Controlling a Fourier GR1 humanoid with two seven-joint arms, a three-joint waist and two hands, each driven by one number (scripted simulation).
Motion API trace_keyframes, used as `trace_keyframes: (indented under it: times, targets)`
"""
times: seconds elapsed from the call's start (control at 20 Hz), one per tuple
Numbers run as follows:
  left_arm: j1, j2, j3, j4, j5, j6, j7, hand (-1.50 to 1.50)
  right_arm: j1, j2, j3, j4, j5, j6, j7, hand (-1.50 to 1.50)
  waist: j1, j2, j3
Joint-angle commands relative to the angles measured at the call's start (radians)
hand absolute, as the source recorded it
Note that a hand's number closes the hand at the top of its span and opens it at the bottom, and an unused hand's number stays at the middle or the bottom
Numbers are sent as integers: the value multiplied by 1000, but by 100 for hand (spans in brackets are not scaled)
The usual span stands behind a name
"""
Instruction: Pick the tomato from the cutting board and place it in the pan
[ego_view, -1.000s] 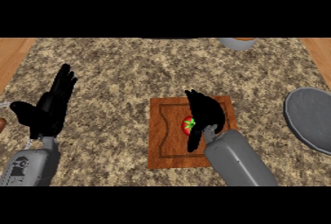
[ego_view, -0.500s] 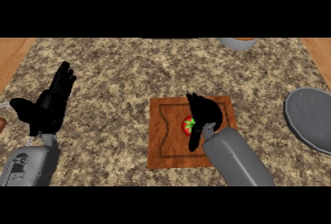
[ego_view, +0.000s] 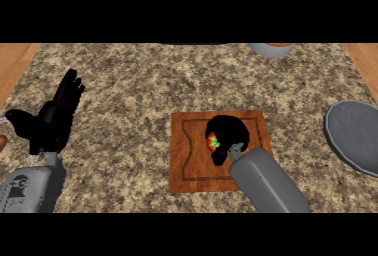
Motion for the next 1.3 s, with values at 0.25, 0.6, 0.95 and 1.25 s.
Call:
trace_keyframes:
  times: [0.25,0.6,0.95,1.25]
  targets:
    - [30,-39,-23,-54,-22,15,29,0,19,-4,-55,19,21,-67,59,150,-2,1,1]
    - [14,-22,-12,-27,-18,-4,12,0,-39,8,46,-10,-72,-363,490,150,10,1,1]
    - [28,13,27,-27,2,-22,9,0,-112,-48,77,-142,287,-475,579,150,-11,-8,0]
    - [44,-25,-2,-48,-26,13,14,0,-37,-111,21,-370,413,-460,622,150,-28,-8,1]
